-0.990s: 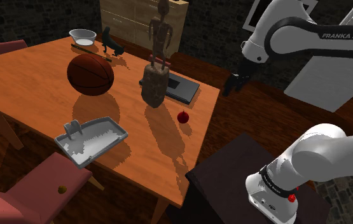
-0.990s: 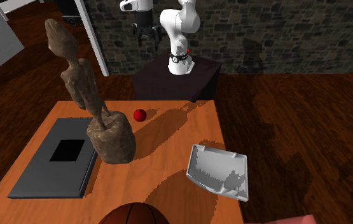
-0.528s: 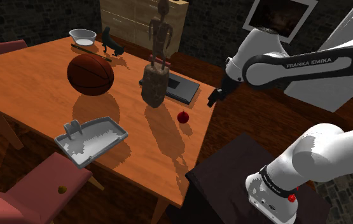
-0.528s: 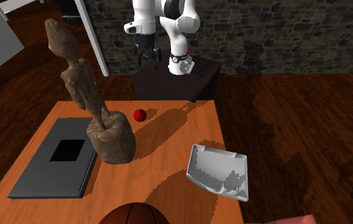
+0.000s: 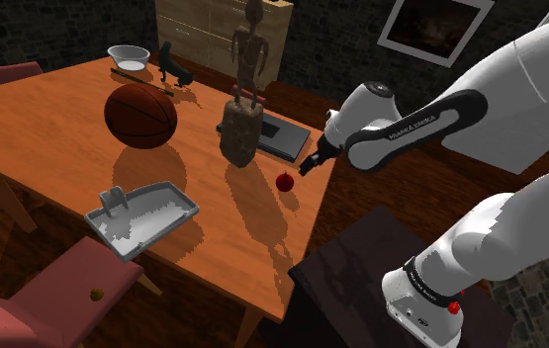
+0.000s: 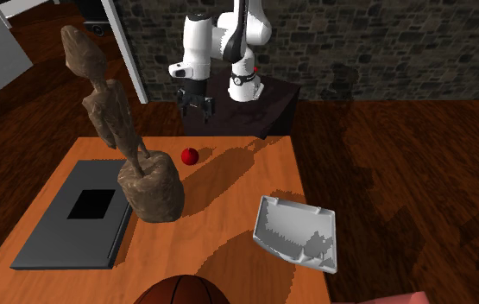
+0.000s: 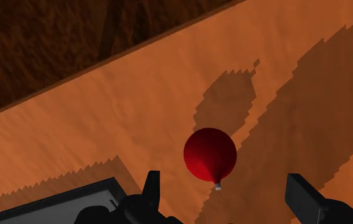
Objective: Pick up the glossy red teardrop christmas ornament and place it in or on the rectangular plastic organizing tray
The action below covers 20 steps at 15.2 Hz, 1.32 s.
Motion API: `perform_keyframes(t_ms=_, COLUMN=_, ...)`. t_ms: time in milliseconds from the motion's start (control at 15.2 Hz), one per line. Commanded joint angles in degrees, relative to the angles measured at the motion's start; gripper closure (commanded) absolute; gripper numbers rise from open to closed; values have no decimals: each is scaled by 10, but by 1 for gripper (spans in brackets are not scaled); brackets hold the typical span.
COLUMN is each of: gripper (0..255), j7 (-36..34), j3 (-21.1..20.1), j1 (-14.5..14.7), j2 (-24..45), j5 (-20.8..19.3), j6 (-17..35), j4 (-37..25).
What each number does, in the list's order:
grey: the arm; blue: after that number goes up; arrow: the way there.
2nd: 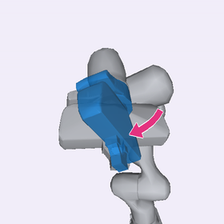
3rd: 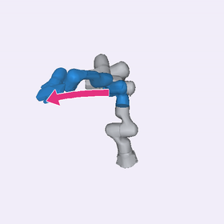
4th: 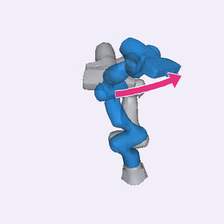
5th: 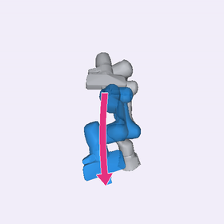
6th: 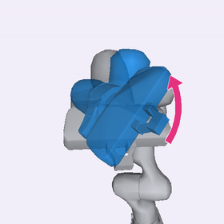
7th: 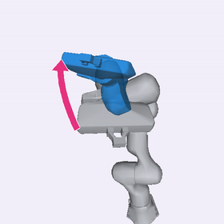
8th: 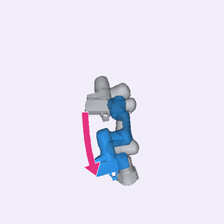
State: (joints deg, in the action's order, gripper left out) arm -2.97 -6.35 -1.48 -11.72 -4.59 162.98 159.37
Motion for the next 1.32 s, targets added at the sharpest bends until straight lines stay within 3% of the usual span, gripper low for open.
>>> perform_keyframes(t_ms=0, gripper=0, j7=-44, j3=-23, j1=-27, j2=62, j5=-58, j6=66, j4=-16)
perform_keyframes(t_ms=66, gripper=0, j7=-89, j3=-34, j1=-50, j2=92, j5=-118, j6=94, j4=-27)
perform_keyframes(t_ms=132, gripper=0, j7=-160, j3=-36, j1=-68, j2=124, j5=-210, j6=117, j4=-43)
perform_keyframes(t_ms=198, gripper=0, j7=-252, j3=-12, j1=-63, j2=157, j5=-325, j6=134, j4=-65)
perform_keyframes(t_ms=264, gripper=0, j7=-346, j3=26, j1=-40, j2=189, j5=-438, j6=148, j4=-93)
perform_keyframes(t_ms=330, gripper=0, j7=-432, j3=81, j1=4, j2=220, j5=-533, j6=162, j4=-123)
perform_keyframes(t_ms=396, gripper=0, j7=-439, j3=108, j1=31, j2=225, j5=-539, j6=168, j4=-127)
perform_keyframes(t_ms=858, gripper=0, j7=-582, j3=223, j1=131, j2=317, j5=-671, j6=215, j4=-197)
perform_keyframes(t_ms=1254, gripper=0, j7=-581, j3=224, j1=132, j2=317, j5=-670, j6=215, j4=-197)
